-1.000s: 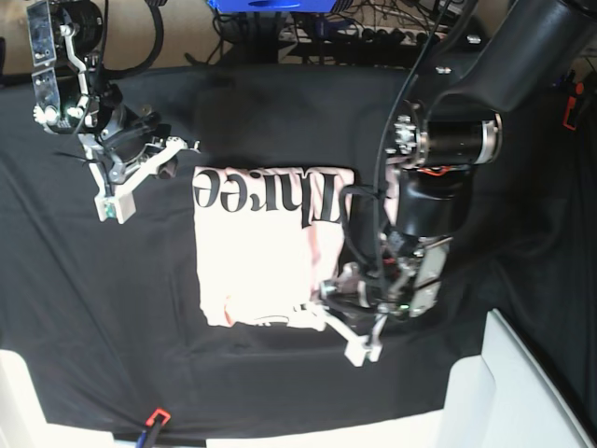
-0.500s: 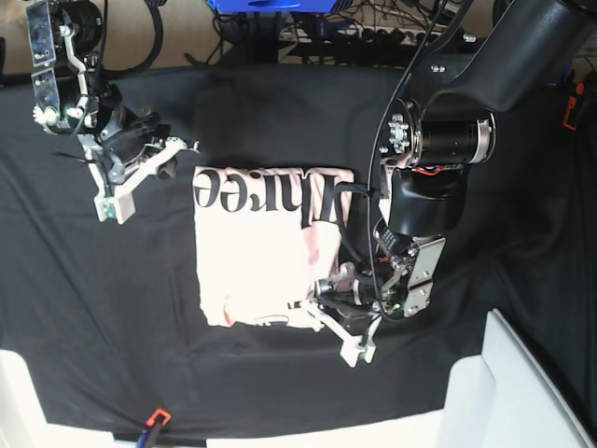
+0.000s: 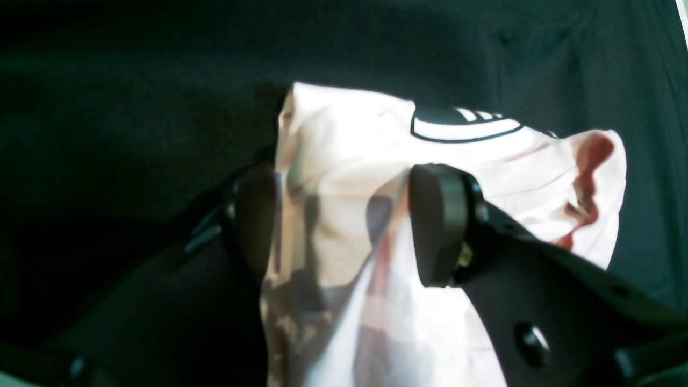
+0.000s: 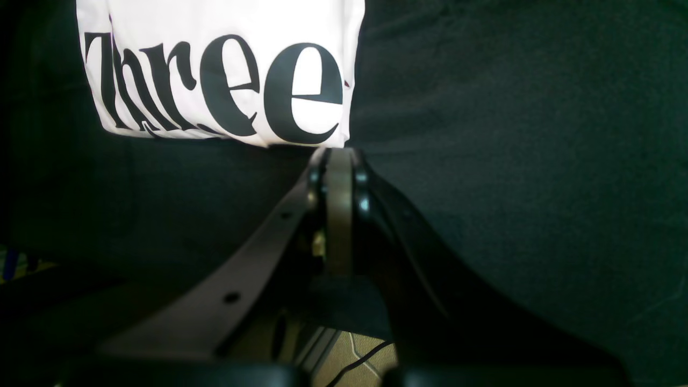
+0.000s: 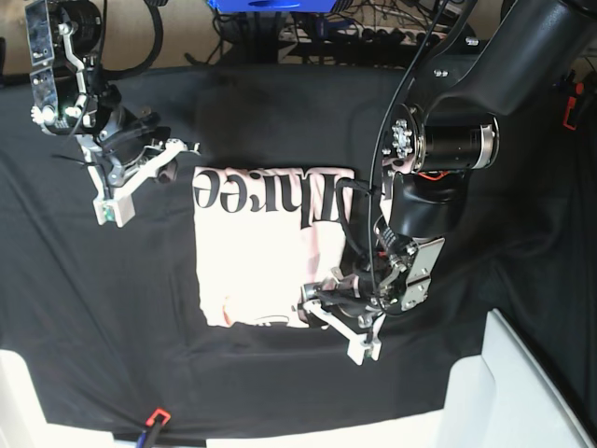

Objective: Fold the T-shirt properly

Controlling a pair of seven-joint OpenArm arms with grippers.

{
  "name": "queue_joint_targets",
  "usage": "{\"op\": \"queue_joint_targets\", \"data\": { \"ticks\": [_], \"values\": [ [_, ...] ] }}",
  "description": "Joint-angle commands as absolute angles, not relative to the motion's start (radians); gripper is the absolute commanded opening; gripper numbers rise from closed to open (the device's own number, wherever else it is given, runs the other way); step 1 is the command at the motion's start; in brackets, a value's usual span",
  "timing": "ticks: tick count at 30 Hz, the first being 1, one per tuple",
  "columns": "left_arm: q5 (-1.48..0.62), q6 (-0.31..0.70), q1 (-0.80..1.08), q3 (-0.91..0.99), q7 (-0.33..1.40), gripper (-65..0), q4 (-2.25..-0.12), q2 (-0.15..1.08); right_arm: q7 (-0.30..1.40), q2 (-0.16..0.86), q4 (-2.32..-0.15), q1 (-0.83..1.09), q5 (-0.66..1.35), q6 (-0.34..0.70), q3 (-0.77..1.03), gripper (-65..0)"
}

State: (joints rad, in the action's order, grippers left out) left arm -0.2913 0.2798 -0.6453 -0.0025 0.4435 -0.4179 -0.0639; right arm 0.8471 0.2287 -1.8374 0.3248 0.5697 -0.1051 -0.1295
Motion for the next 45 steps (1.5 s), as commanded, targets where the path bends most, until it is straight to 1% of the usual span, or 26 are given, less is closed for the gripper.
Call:
{"op": "queue_joint_targets", "data": {
  "ticks": [1,8,12,14,16,17,18,21,22,25,29,34,38,40,43,45],
  "values": [
    [-0.303,0.288,-0.682,-0.005,0.423,-25.9,-0.453,-0.07,0.834,0.236,-1.857,0.321,0.573,-0.102,-0.127,-64.0],
    [-0.303,0.288,-0.68,-0.005,0.446,-25.9,-0.553,-0.054,0.837,0.236,-1.857,0.32,0.573,-0.102,-0.128,-64.0],
    [-0.312,0.288,-0.653,-0.005,0.624,-25.9,-0.684,-0.051,0.837,0.236,-1.857,0.317,0.573,-0.102,-0.128,-64.0],
    [-0.317,0.288,-0.587,-0.005,0.714,-26.4,-0.806,-0.076,0.837,0.236,-1.857,0.315,0.573,-0.102,-0.128,-64.0],
    [-0.334,0.288,-0.498,-0.005,0.756,-27.2,-0.947,-0.091,0.837,0.236,-1.857,0.315,0.573,-0.102,-0.128,-64.0],
    [-0.346,0.288,-0.452,-0.005,0.762,-30.2,-1.02,-0.091,0.837,0.236,-1.857,0.315,0.573,-0.102,-0.128,-64.0],
    [-0.363,0.288,-0.41,-0.005,0.766,-37.0,-1.086,-0.093,0.837,0.236,-1.857,0.315,0.573,-0.102,-0.128,-64.0],
    [-0.412,0.288,-0.321,-0.001,0.788,-62.0,-1.222,-0.087,0.837,0.236,-1.857,0.32,0.573,-0.102,-0.13,-64.6],
    [-0.426,0.288,-0.303,0.004,0.792,-65.0,-1.25,-0.081,0.839,0.236,-1.857,0.32,0.573,-0.102,-0.13,-64.6],
    [-0.464,0.288,-0.246,-0.004,0.792,-65.0,-1.313,-0.031,0.839,0.236,-1.857,0.318,0.573,-0.096,-0.142,-64.6],
    [-0.489,0.288,-0.179,-0.005,0.792,-65.0,-1.365,0.005,0.839,0.237,-1.857,0.298,0.568,-0.051,-0.22,-64.6],
    [-0.487,0.288,-0.064,-0.005,0.786,-65.0,-1.446,0.076,0.839,0.236,-1.854,0.259,0.568,-0.051,-0.305,-64.6],
    [-0.487,0.288,-0.008,-0.005,0.785,-65.0,-1.454,0.153,0.839,0.236,-1.853,0.214,0.568,-0.051,-0.361,-64.6],
    [-0.487,0.288,0.01,-0.005,0.785,-65.0,-1.465,0.179,0.848,0.232,-1.853,0.196,0.568,-0.053,-0.384,-64.6],
    [-0.487,0.288,0.062,-0.005,0.783,-65.0,-1.538,0.217,0.871,0.229,-1.856,0.186,0.568,-0.053,-0.39,-64.6],
    [-0.486,0.288,0.105,-0.005,0.727,-65.0,-1.583,0.245,0.857,0.239,-1.857,0.189,0.568,-0.053,-0.389,-64.7]
  ]
}}
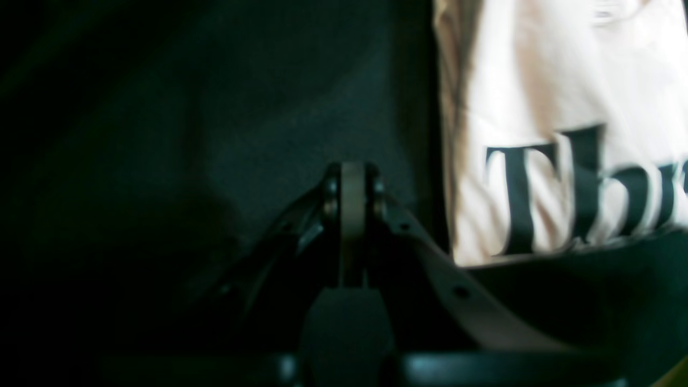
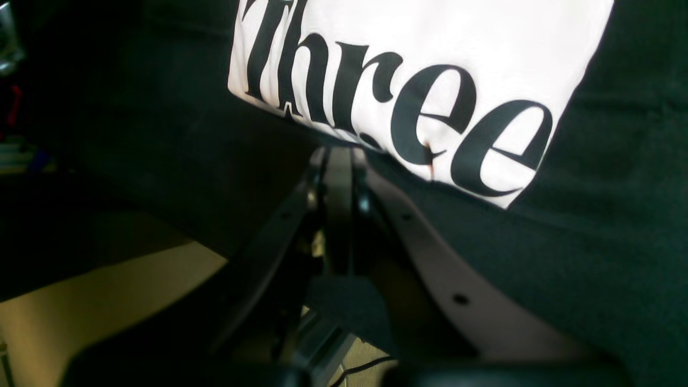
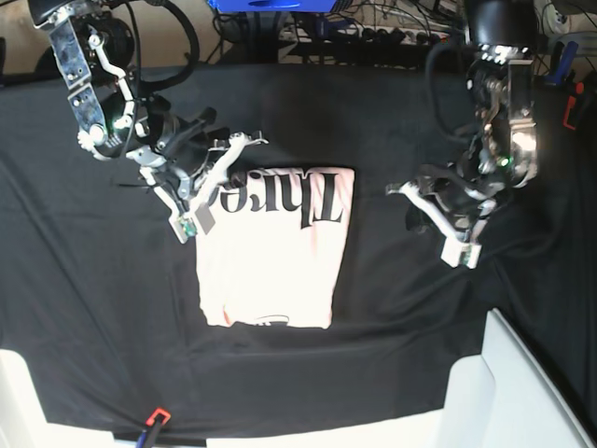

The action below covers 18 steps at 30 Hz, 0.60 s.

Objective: Fold the T-shirt properly

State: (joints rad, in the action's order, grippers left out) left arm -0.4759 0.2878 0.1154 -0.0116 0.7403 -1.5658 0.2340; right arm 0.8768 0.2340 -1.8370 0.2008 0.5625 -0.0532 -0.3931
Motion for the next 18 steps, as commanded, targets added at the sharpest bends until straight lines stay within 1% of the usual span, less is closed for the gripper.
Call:
{"op": "queue_joint_targets", "data": {
  "ticks": [1,3,6,9,12,14,15,18],
  "values": [
    [-0.478,0.288,0.134,-0.005,0.662,-65.0,-1.596,0.259,0.848,0.254,-1.857,0.189,0.567,-0.053,-0.386,-64.7],
    [-0.418,0.288,0.188,-0.005,0.512,-65.0,-1.6,0.271,0.817,0.303,-1.857,0.189,0.567,-0.051,-0.383,-64.7],
    [-0.239,0.288,0.282,-0.007,0.251,-65.0,-1.589,0.271,0.722,0.4,-1.859,0.202,0.565,-0.047,-0.384,-64.7],
    [-0.042,0.288,0.363,0.007,0.002,-65.0,-1.529,0.271,0.541,0.529,-1.859,0.262,0.565,-0.047,-0.401,-64.7],
    [0.039,0.286,0.415,0.012,-0.147,-65.0,-1.461,0.277,0.348,0.653,-1.854,0.332,0.564,-0.047,-0.437,-64.7],
    [0.042,0.286,0.45,0.045,-0.206,-65.0,-1.44,0.283,0.237,0.693,-1.854,0.387,0.526,-0.047,-0.443,-64.7],
    [0.042,0.286,0.467,0.067,-0.237,-65.0,-1.431,0.28,0.186,0.697,-1.854,0.423,0.472,-0.047,-0.443,-64.7],
    [0.042,0.286,0.522,0.122,-0.321,-65.0,-1.428,0.266,0.076,0.677,-1.854,0.532,0.257,-0.051,-0.443,-64.7]
  ]
}}
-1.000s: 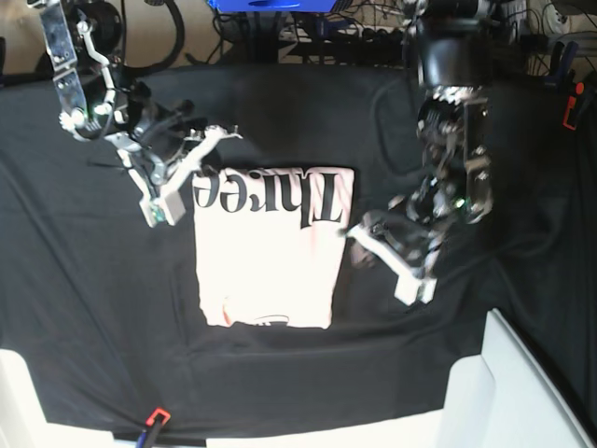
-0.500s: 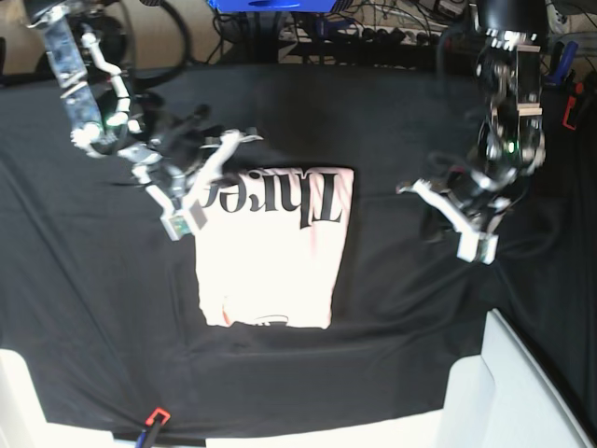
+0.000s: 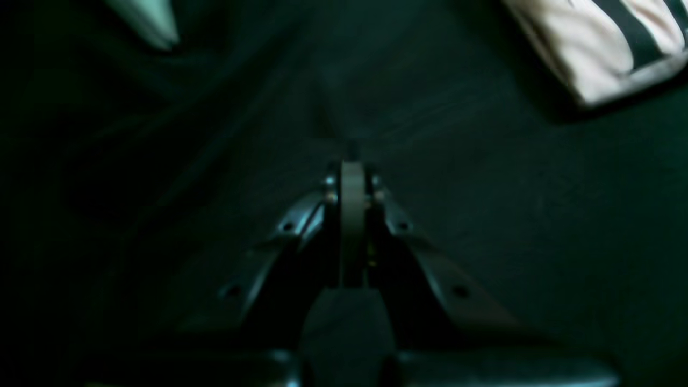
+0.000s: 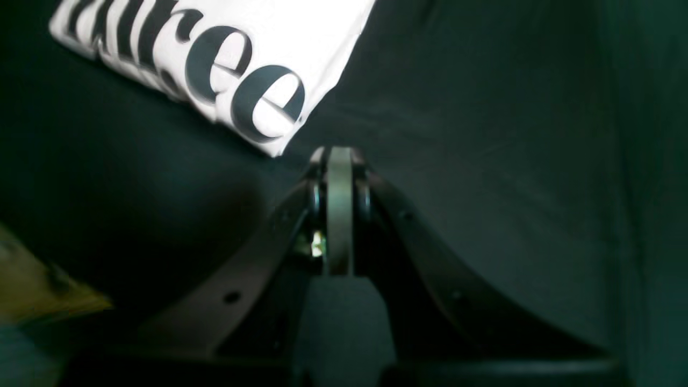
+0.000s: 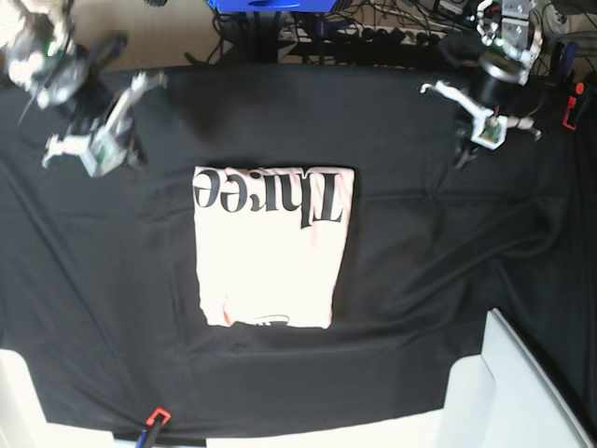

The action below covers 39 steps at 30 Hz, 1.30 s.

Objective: Fold the T-shirt properly

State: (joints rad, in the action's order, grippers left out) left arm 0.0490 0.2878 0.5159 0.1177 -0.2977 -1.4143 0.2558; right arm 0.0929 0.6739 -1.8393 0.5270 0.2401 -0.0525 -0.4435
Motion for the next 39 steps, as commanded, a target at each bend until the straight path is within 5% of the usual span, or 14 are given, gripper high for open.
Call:
{"op": "queue_joint_targets", "data": {
  "ticks": [1,6,17,25,31,39],
  "values": [
    [0.044,0.286,0.544,0.136,-0.354,-65.0,-1.428,0.263,0.048,0.653,-1.854,0.568,0.177,-0.053,-0.438,-64.7],
    [0.053,0.286,0.648,0.183,-0.495,-65.0,-1.417,0.266,-0.022,0.535,-1.853,0.739,-0.133,-0.047,-0.401,-64.7],
    [0.054,0.286,0.743,0.202,-0.825,-65.0,-1.115,0.282,-0.077,0.516,-1.828,0.94,-0.142,-0.045,-0.289,-65.0],
    [0.056,0.286,0.71,0.2,-0.97,-65.0,-0.762,0.282,-0.074,0.479,-1.603,0.969,-0.137,-0.045,-0.317,-65.0],
    [0.219,0.283,0.601,0.139,-0.871,-65.0,-0.529,0.272,-0.062,0.406,-1.342,0.885,0.005,-0.027,-0.332,-65.0],
    [0.341,0.283,0.272,0.124,-0.559,-65.0,-0.171,0.199,0.255,0.306,-0.668,0.453,0.314,0.302,-0.366,-65.0]
  ]
}}
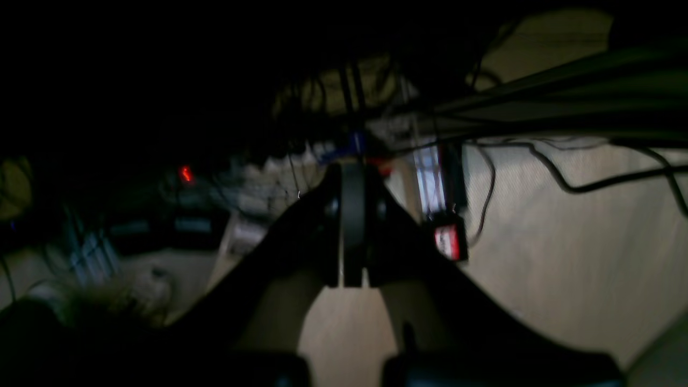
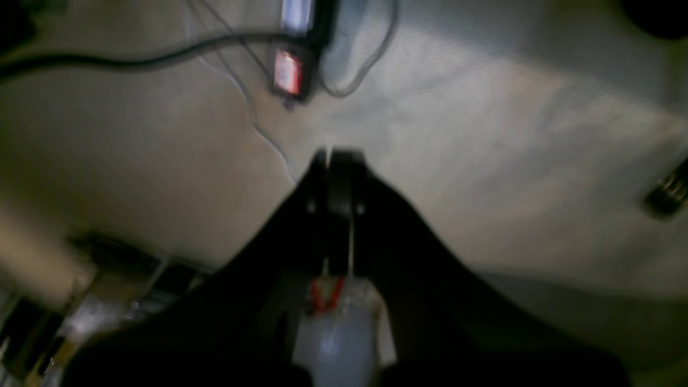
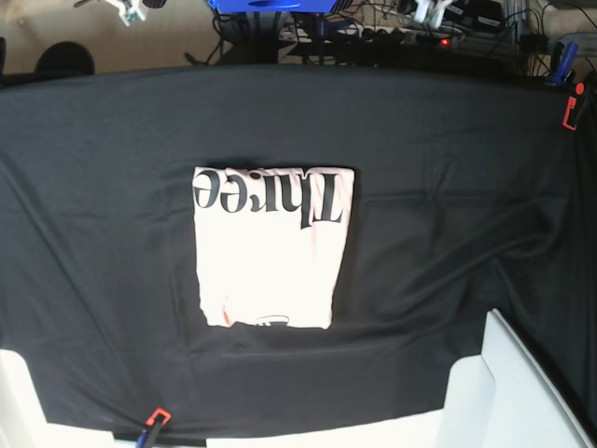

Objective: Fold the T-shirt properly

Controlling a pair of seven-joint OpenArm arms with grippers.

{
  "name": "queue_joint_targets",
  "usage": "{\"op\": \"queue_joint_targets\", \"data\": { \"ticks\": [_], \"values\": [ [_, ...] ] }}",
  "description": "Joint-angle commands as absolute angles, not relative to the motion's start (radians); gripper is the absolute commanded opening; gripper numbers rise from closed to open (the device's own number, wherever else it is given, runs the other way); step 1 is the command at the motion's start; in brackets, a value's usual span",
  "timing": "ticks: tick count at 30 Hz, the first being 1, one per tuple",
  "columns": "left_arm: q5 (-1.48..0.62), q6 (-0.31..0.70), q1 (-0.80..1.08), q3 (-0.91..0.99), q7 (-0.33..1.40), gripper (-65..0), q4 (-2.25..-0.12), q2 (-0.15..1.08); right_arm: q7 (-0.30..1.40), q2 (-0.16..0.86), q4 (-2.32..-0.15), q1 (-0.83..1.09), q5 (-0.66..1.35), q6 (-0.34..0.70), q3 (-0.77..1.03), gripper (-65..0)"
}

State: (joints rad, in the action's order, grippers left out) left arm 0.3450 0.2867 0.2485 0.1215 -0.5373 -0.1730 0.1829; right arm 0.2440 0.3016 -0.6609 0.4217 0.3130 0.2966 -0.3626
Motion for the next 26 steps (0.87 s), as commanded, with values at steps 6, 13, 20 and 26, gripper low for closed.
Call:
{"op": "queue_joint_targets", "data": {
  "ticks": [6,13,20,26],
  "values": [
    [0.458,0.283,0.105,0.125,-0.205,-65.0,-0.131,0.139,0.209,0.262,-0.292,0.219,0.314,0.341,-0.366,-65.0],
    [0.49,0.283,0.071,0.131,-0.122,-65.0,-0.136,0.085,0.065,0.242,-0.154,0.162,0.314,0.34,-0.361,-65.0],
    [0.49,0.283,0.053,0.131,-0.12,-65.0,-0.133,0.062,0.031,0.226,-0.145,0.157,0.314,0.34,-0.364,-65.0],
    [0.49,0.283,0.05,0.131,-0.12,-65.0,-0.137,0.058,0.03,0.222,-0.145,0.151,0.314,0.34,-0.364,-65.0]
  ]
}}
